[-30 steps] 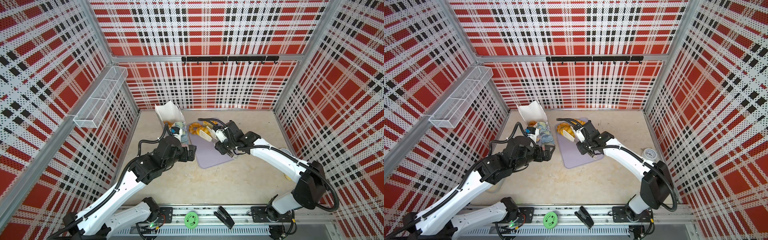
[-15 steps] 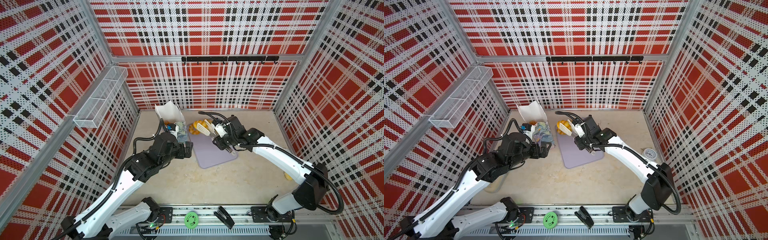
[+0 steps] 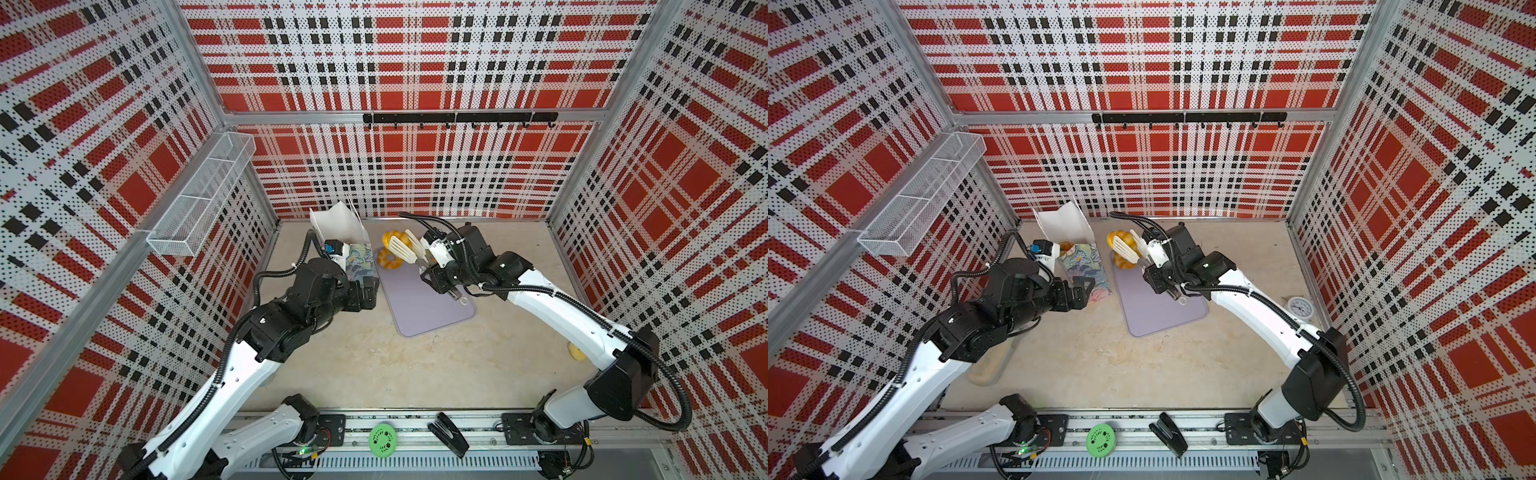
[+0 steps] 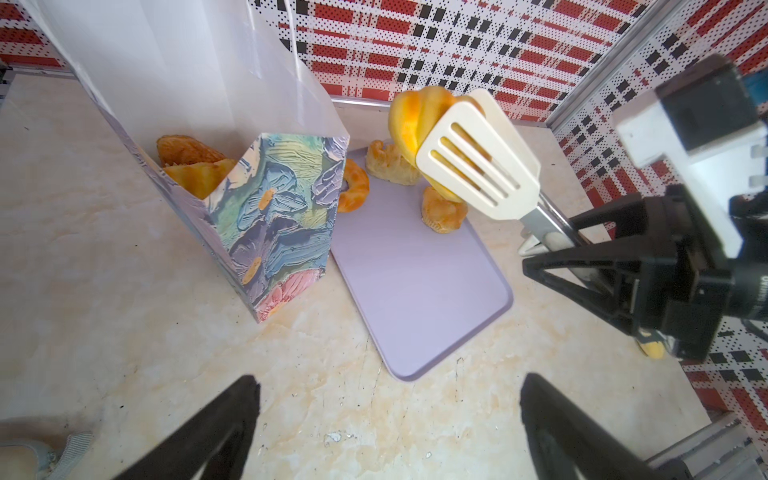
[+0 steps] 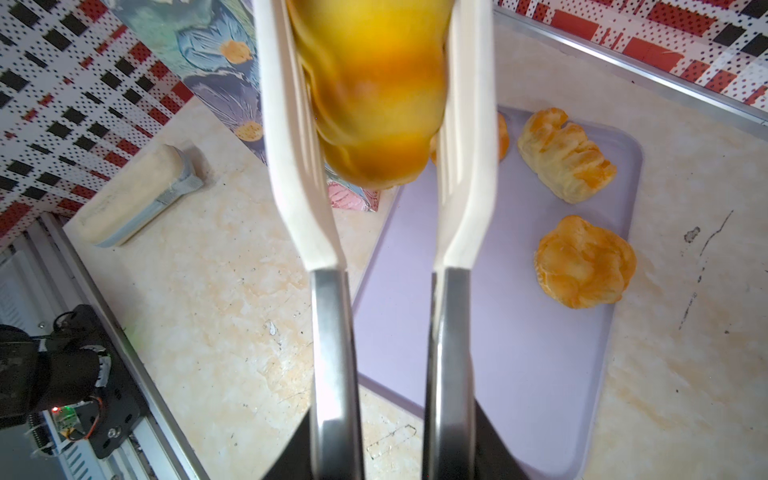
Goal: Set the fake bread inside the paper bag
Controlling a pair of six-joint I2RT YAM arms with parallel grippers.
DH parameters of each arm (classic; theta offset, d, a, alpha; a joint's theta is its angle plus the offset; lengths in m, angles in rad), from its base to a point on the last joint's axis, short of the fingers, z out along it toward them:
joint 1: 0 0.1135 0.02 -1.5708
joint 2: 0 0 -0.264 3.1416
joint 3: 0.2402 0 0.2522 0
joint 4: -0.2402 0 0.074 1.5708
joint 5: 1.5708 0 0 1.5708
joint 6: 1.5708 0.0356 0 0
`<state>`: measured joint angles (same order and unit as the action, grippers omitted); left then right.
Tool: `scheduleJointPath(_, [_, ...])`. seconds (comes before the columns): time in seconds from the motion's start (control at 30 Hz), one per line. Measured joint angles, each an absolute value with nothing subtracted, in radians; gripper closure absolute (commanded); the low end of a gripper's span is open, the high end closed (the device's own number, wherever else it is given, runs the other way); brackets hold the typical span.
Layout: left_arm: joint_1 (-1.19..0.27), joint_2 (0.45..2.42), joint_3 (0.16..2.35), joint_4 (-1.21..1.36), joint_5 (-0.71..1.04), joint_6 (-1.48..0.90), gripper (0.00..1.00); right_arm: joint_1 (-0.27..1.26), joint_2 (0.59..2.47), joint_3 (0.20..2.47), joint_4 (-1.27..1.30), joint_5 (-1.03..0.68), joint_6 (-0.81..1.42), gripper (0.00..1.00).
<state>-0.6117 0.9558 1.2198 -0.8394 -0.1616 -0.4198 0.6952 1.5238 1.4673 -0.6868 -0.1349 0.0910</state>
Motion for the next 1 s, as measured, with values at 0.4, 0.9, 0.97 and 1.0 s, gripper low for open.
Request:
scheduleJointPath(0.4, [-0.543,0.940,1.250,-0.867,-0.152,-0.395,0.01,0.696,1.526,1.534,-0.629,-0.207,0.131,0.61])
scheduleJointPath(0.9, [-0.409,0.917,1.252,-0.873,-0.076,-0.366,0.01,0.736,1.644,1.698,-0.600,-0.271,0.151,0.62])
scheduleJointPath(0.97, [-0.387,0.917,1.252,-0.873,-0.063,-0.360,0.00,0.742,1.659,1.718,-0.600,-0.279,0.154,0.62])
scheduleJointPath(1.0, [-0.376,0.916,1.252,-0.873,-0.056,-0.359,0.01,0.745,1.668,1.728,-0.599,-0.282,0.155,0.62])
